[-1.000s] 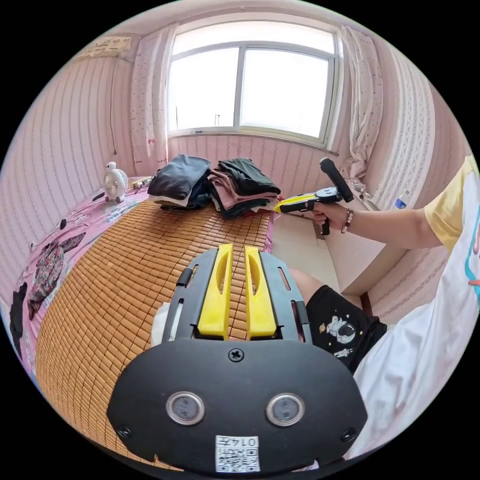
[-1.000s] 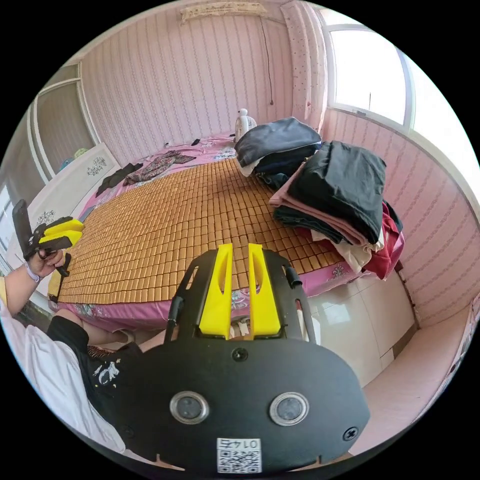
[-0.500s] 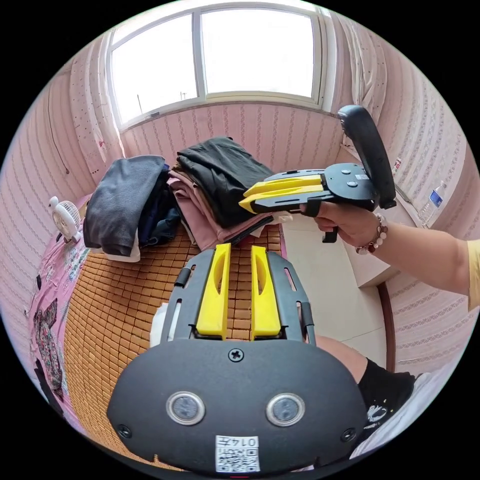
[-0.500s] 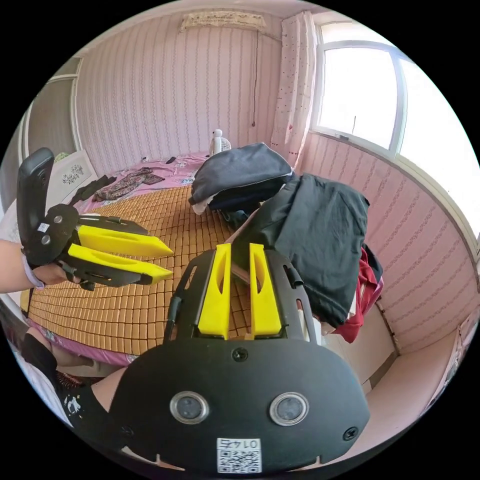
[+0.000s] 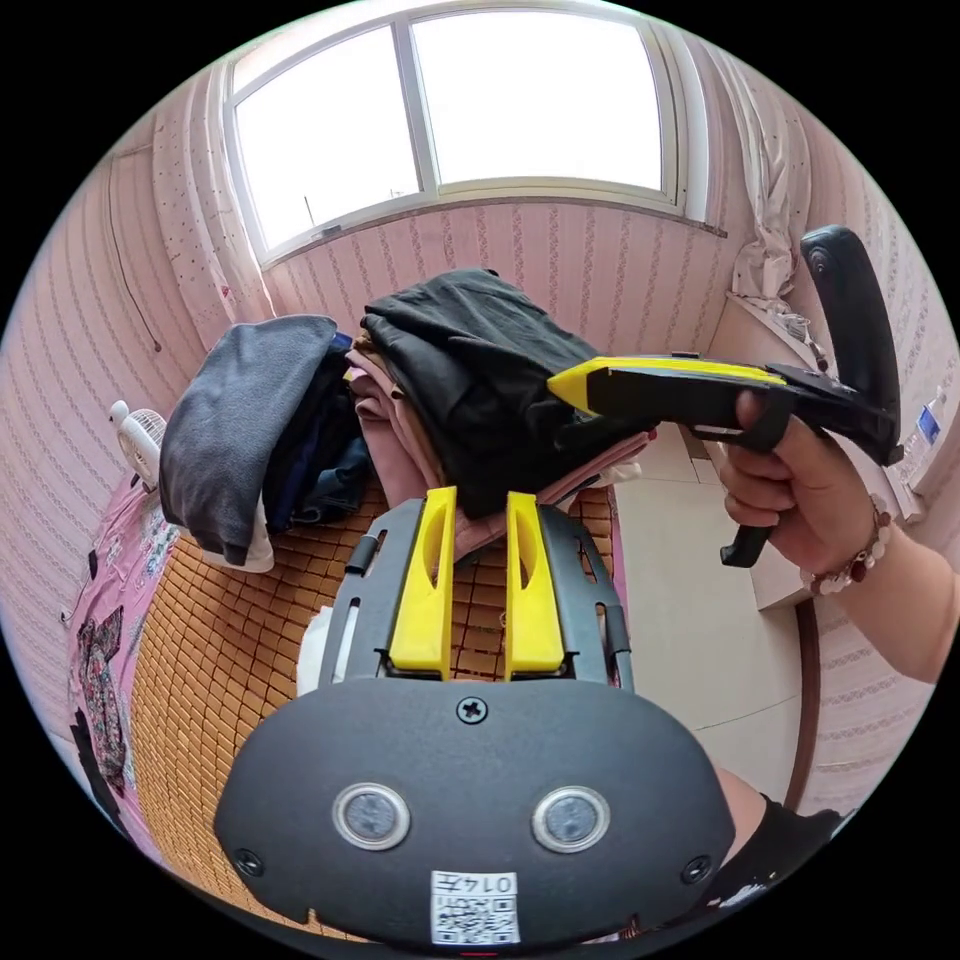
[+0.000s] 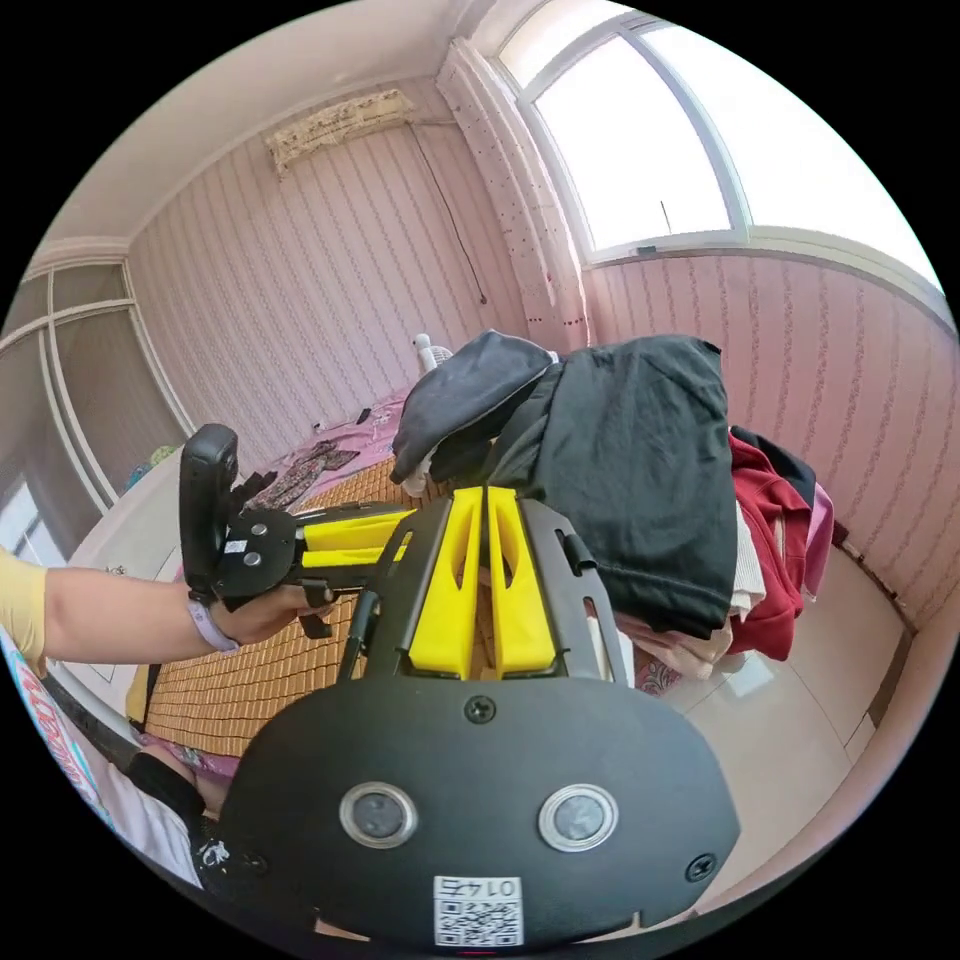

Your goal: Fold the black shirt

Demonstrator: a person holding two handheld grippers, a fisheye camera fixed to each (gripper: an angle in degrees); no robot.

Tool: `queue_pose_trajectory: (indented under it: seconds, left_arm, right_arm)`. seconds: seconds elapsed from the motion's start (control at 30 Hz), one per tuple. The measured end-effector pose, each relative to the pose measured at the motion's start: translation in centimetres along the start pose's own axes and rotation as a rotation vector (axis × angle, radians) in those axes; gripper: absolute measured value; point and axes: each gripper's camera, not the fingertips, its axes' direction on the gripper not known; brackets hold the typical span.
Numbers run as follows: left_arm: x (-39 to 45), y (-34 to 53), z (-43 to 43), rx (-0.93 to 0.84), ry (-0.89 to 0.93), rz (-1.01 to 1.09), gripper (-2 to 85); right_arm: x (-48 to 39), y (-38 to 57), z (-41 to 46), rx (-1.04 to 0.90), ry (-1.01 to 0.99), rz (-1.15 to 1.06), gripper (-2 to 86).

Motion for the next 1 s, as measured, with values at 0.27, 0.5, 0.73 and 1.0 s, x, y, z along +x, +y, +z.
queue_pose_trajectory:
  seconds: [0.27,0.5,0.73,1.0]
  left_arm:
    - [-1.6,-0.5,2.7,-0.096,-0.056,-0.097,4.0]
    - [-3.6,1.2,-2.2,-0.056,0.045,-0.069,-0.6]
    - [-8.5,10.6,-16.6,0.059,0.006,-0.075,-0.9]
    - [-13.3,29.5,-36.1,0.085,-0.117,-0.33,-0.8]
  right_arm:
    - [0.7,-0.3,-9.0,0.21,-0.203,0.021,0.1]
    - [-1.0,-1.0,-19.1,0.394,-0.319,-0.071,0.0]
    - [-3.8,0.5,-26.3,0.499,-0.43,-0.138,-0.1]
    - [-9.4,-1.0,-15.9,0.2,-0.581,-0.057,-0.1]
